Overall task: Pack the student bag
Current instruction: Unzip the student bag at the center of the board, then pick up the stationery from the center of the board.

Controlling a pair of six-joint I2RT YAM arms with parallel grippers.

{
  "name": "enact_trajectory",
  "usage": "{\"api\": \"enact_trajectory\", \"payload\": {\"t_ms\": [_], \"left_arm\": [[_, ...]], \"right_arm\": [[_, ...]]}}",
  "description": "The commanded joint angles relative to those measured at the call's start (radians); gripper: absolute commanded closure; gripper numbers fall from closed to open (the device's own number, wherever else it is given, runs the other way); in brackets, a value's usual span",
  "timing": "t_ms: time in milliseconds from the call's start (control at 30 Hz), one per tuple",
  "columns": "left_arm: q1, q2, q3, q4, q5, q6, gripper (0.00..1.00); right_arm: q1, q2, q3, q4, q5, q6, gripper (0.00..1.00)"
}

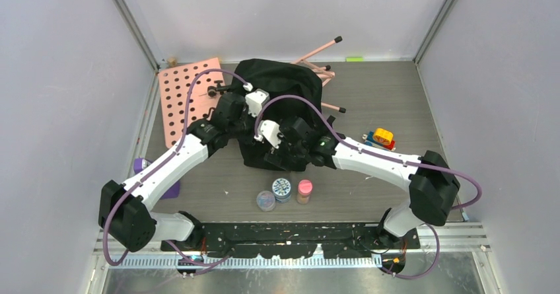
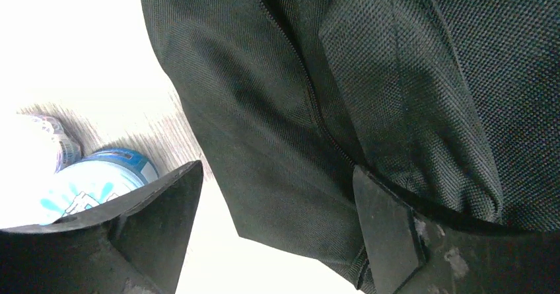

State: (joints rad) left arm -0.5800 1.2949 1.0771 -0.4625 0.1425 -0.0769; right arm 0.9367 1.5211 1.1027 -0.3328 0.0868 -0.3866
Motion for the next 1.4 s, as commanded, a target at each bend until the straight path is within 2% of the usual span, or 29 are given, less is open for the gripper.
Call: {"api": "enact_trajectory", "payload": {"t_ms": [0,33,67,100,133,233,300,367,433,567,767,1167,1233,1267,1300,1333,1367], "left_arm": [[0.006,-0.013,0.023,0.004,-0.005,-0.014,1.00],[0.006,-0.013,0.022,0.004,-0.007,-0.014,1.00],[0.007,-0.013,0.021,0.003,-0.008,-0.012,1.00],[0.006,-0.013,0.020,0.002,-0.012,-0.012,1.00],[0.006,-0.014,0.021,0.002,-0.017,-0.011,1.00],[0.007,-0.014,0.020,-0.001,-0.034,-0.011,1.00],[0.006,-0.013,0.021,0.001,-0.035,-0.011,1.00],[0.006,-0.013,0.020,0.001,-0.043,-0.011,1.00],[0.007,-0.012,0.020,-0.001,-0.059,-0.011,1.00],[0.009,-0.008,0.020,-0.001,-0.084,-0.021,1.00],[0.019,0.008,0.020,0.000,-0.107,-0.038,1.00],[0.025,0.011,0.007,0.026,-0.102,-0.047,1.00],[0.025,0.012,0.003,0.030,-0.070,-0.039,1.00],[0.025,0.014,0.003,0.033,-0.049,-0.035,1.00],[0.025,0.015,0.003,0.033,-0.034,-0.031,1.00],[0.025,0.016,0.003,0.033,-0.020,-0.029,1.00],[0.025,0.017,0.004,0.032,-0.010,-0.026,1.00]], "right_arm": [[-0.028,0.059,0.059,-0.041,0.004,0.000,0.15],[-0.030,0.070,0.059,-0.037,0.000,0.003,0.19],[-0.031,0.073,0.060,-0.035,-0.007,0.012,0.31],[-0.032,0.072,0.058,-0.029,-0.012,0.017,0.37],[-0.032,0.068,0.056,-0.025,-0.026,0.028,0.48],[-0.032,0.033,0.041,-0.017,-0.057,0.049,0.67],[-0.031,0.009,0.023,-0.017,-0.058,0.058,0.85],[-0.029,-0.019,0.001,-0.014,-0.056,0.067,0.97],[-0.025,-0.057,-0.023,-0.008,-0.063,0.079,0.99],[-0.003,-0.141,-0.060,-0.002,-0.101,0.119,0.99],[0.104,-0.244,-0.096,-0.009,-0.092,0.150,0.99],[0.287,-0.269,-0.138,-0.036,0.102,0.149,0.99],[0.289,-0.289,-0.115,-0.034,0.131,0.200,0.92],[0.289,-0.301,-0.105,-0.040,0.146,0.237,0.75],[0.289,-0.307,-0.083,-0.050,0.151,0.258,0.67],[0.289,-0.320,-0.073,-0.057,0.168,0.306,0.52],[0.289,-0.326,-0.054,-0.077,0.176,0.336,0.47]]}}
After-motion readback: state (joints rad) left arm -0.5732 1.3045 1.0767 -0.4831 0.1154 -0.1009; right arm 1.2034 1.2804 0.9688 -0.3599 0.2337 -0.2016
